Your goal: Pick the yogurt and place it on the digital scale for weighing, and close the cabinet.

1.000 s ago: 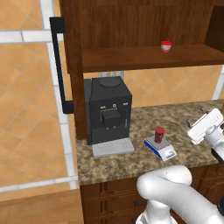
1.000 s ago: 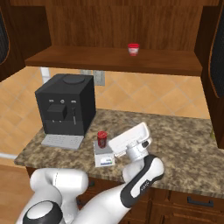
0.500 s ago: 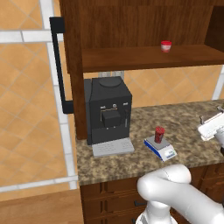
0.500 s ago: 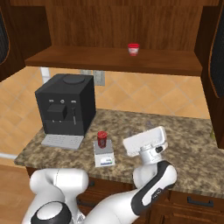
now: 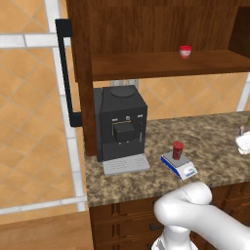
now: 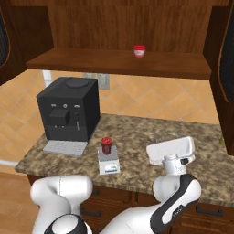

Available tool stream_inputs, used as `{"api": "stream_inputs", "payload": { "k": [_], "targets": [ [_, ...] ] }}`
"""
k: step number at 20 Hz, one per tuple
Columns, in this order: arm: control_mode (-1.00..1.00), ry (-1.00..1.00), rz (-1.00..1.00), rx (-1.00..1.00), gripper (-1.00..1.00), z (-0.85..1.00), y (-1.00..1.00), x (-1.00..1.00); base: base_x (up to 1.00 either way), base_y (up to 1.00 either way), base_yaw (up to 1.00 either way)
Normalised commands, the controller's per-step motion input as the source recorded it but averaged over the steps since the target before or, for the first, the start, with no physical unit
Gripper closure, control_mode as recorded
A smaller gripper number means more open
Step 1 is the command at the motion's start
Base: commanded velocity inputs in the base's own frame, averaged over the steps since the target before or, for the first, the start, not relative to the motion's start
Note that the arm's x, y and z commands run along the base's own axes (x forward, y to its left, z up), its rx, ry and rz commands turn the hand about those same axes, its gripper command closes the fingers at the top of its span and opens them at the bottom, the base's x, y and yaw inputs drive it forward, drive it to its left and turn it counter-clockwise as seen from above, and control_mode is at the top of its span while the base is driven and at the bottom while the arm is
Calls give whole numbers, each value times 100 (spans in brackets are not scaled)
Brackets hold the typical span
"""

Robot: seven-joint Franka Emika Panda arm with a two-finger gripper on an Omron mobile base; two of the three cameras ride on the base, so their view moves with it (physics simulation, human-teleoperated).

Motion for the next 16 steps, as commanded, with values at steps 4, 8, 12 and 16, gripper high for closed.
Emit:
{"api": "stream_inputs", "payload": {
  "k": [4,8,12,16],
  "targets": [
    [-100,-8,-7,10,-100,1,-96,-4,0,0,0],
    [-100,-30,-6,8,-100,9,-84,-16,0,0,0],
    [-100,-18,-6,1,-100,23,-60,-3,0,0,0],
    [-100,-11,-3,1,-100,69,-47,-10,0,0,0]
  ]
}}
